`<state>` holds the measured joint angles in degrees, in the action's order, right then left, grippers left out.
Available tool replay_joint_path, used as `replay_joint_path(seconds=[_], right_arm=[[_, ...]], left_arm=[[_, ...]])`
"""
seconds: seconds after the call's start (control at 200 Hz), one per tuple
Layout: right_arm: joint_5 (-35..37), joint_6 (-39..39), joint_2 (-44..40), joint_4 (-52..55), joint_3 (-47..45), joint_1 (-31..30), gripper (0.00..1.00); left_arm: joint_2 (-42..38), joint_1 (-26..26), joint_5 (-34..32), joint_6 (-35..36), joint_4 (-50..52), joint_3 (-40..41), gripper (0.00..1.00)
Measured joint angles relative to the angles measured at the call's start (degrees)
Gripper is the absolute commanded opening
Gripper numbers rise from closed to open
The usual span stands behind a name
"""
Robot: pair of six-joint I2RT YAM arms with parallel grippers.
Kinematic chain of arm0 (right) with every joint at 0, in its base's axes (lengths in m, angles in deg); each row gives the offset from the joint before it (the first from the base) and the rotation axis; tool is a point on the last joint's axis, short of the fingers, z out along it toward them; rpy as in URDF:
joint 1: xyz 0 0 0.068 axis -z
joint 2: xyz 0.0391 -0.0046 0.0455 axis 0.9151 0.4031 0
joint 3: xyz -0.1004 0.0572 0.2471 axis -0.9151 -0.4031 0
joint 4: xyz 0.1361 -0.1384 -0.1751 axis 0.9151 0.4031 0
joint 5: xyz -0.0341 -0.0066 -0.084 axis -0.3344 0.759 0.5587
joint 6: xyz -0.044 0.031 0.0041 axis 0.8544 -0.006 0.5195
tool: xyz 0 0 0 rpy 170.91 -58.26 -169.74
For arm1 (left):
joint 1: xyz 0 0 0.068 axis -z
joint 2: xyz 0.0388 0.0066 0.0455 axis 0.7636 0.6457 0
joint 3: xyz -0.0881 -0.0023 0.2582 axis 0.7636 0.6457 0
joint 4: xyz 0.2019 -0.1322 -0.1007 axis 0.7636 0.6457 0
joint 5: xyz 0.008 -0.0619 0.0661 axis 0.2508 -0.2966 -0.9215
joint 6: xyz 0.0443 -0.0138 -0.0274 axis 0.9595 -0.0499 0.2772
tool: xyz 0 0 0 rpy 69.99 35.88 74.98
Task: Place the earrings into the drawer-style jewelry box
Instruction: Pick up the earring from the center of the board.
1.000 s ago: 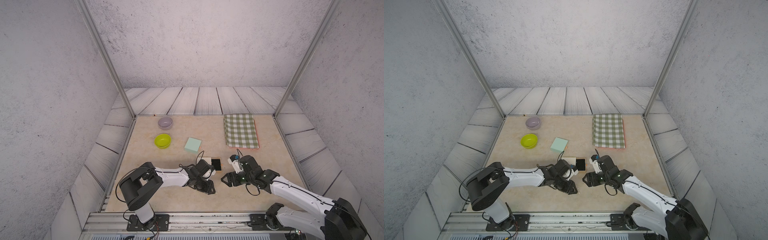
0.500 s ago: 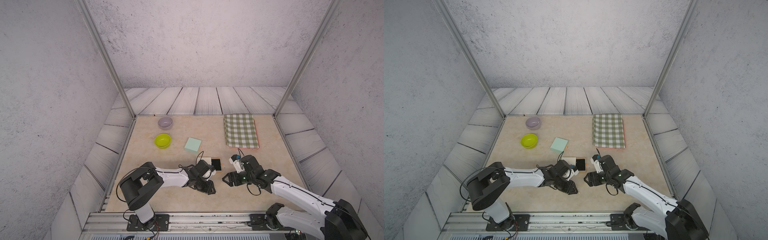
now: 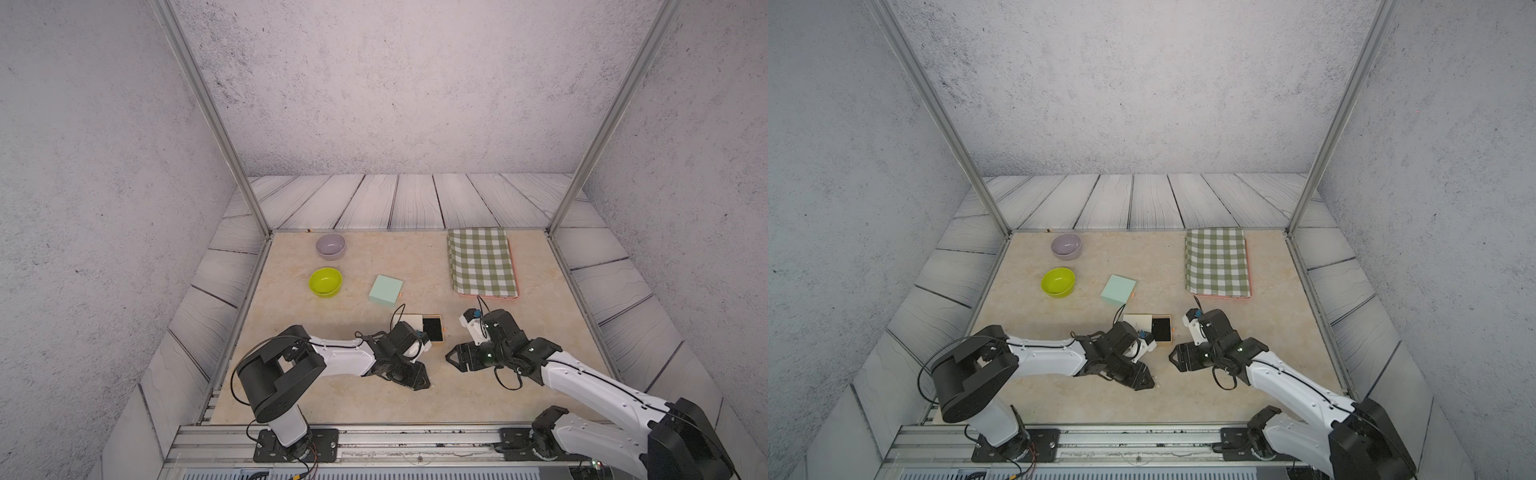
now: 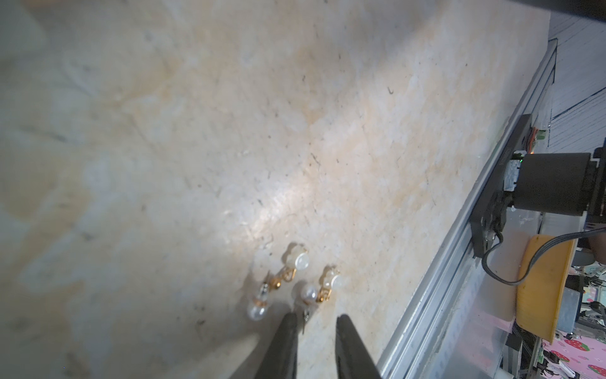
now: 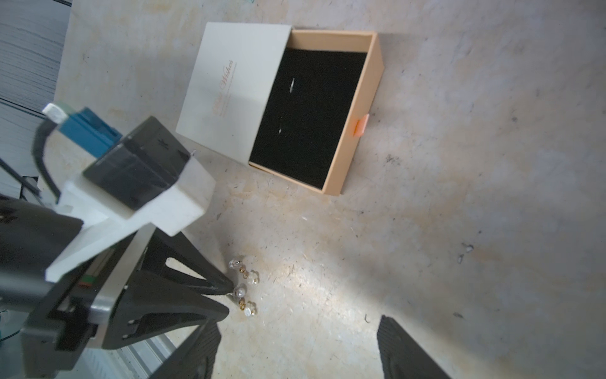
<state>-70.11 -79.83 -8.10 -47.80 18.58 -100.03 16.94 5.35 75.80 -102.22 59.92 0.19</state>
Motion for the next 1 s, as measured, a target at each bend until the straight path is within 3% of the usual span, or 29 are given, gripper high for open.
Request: replay_joint_path(seconds=[0.575,1.001], right_arm=[[-0.02,0.22,0.9,-0.02,0.0,0.63,0.79],[-0.02,0.24,0.87,0.09,0.02,0.9,0.79]], left_arm=[[0.11,0.0,1.11,0.17,-0.48,0.52,0.21],[0.61,0.0,1.27,0.83,-0.48,0.79,0.04]])
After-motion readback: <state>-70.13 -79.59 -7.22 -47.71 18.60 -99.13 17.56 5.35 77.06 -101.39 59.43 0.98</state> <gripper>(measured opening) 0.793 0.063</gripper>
